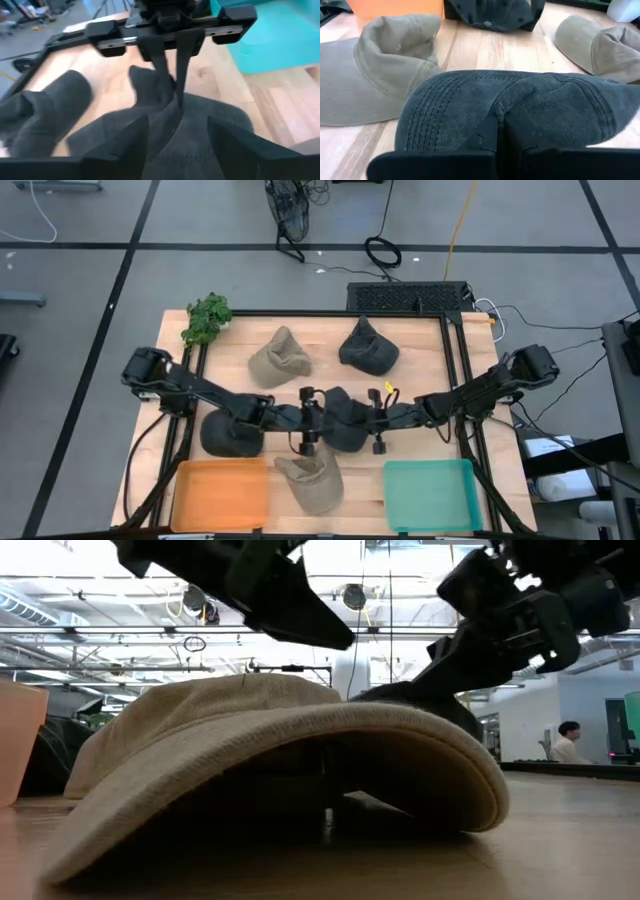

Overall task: Pick & Place hat
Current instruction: Put the bottom right black cap into the orange bin

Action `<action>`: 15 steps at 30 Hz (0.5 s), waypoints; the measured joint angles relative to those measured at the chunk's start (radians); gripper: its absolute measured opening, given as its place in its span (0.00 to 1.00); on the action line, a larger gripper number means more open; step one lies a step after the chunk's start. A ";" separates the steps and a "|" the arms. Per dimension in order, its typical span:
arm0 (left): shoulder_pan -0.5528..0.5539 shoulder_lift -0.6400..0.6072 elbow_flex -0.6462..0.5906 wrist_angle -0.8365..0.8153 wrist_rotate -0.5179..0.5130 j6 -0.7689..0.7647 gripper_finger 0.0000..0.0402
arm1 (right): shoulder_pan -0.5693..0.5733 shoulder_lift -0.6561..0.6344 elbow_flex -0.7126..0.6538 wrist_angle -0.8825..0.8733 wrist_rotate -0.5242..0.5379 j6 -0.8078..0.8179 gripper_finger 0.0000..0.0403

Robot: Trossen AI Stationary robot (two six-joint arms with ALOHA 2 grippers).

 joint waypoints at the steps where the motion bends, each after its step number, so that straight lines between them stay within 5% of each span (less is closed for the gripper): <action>1: 0.001 0.014 0.008 0.014 0.011 -0.002 0.54 | 0.000 0.001 0.001 -0.006 0.000 -0.003 0.00; 15: 0.035 0.160 0.059 0.097 0.001 -0.006 0.41 | 0.029 0.001 0.006 0.030 -0.001 -0.055 0.00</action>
